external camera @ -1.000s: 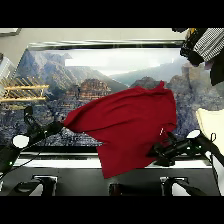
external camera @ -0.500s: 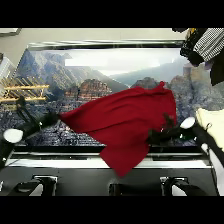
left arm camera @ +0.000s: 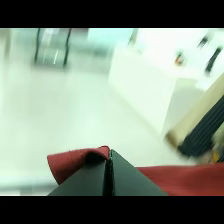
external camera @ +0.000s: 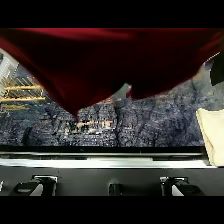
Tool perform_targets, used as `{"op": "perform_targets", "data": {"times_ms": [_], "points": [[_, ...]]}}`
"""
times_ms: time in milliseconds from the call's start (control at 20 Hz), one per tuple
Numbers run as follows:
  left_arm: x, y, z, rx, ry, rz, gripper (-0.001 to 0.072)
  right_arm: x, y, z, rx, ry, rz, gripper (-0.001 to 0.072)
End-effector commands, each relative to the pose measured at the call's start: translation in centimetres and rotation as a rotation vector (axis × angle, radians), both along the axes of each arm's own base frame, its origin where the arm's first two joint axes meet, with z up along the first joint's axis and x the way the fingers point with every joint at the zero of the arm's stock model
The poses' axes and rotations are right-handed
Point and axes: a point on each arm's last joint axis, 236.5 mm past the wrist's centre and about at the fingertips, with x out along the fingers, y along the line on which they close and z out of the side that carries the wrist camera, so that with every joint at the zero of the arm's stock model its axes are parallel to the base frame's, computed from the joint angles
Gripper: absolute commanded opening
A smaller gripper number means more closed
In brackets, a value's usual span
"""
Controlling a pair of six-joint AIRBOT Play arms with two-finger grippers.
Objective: Fold the clothes and pants, and hang the long-sleeved shirts on hangers.
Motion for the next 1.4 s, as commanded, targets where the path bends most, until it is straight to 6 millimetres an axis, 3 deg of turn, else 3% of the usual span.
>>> {"op": "perform_targets", "data": {"times_ms": [0, 150, 250, 350, 450, 550, 650, 750, 900, 1000, 1050, 1150, 1250, 1350], "points": [[-8.7, -0.7, 8.0, 0.042, -0.216, -0.009, 0.0023, -9.2, -0.4, 10.1, -0.012, -0.299, -0.049, 0.0038], [-13.6, -0.1, 10.9, 0.024, -0.345, 0.020, 0.0022, -13.0, -0.4, 13.6, -0.005, -0.446, -0.057, 0.0038], [-14.8, 0.2, 11.8, 0.004, -0.385, 0.030, 0.0021, -14.3, -0.4, 14.9, 0.050, -0.500, -0.058, 0.0037], [-14.0, 0.2, 11.5, -0.021, -0.358, 0.015, 0.0021, -13.8, -0.4, 14.2, 0.061, -0.467, -0.059, 0.0037], [-10.6, -0.3, 8.8, 0.043, -0.246, 0.014, 0.0021, -11.6, -0.8, 11.1, 0.042, -0.334, -0.075, 0.0037], [-4.7, -1.1, 3.0, 0.130, -0.029, -0.011, 0.0021, -7.5, -0.8, 3.3, 0.043, -0.010, -0.069, 0.0037], [2.4, -1.5, -5.1, 0.156, 0.219, -0.053, 0.0022, -3.4, -1.0, -7.7, 0.066, 0.412, -0.076, 0.0038], [9.7, -1.4, -14.1, 0.114, 0.425, -0.070, 0.0023, 1.6, -1.3, -18.2, 0.109, 0.706, -0.095, 0.0038], [19.0, -1.0, -28.8, 0.066, 0.673, -0.035, 0.0023, 10.6, 0.8, -32.9, 0.313, 0.871, -0.092, 0.0038], [22.9, -0.5, -37.4, 0.033, 0.807, -0.012, 0.0024, 15.0, 3.2, -40.0, 0.515, 0.925, -0.090, 0.0037], [24.3, -0.4, -40.7, -0.015, 0.852, -0.001, 0.0024, 17.0, 4.3, -42.6, 0.632, 0.933, -0.097, 0.0038], [25.5, -0.8, -46.0, -0.151, 0.959, 0.002, 0.0024, 20.0, 5.7, -45.5, 0.836, 0.914, -0.123, 0.0041], [25.8, -1.6, -49.3, -0.274, 1.043, -0.001, 0.0024, 21.9, 6.2, -47.1, 0.970, 0.891, -0.147, 0.0044], [25.3, -2.8, -51.6, -0.303, 1.108, -0.031, 0.0024, 21.7, 6.4, -48.8, 0.950, 0.917, -0.134, 0.0042]]}}
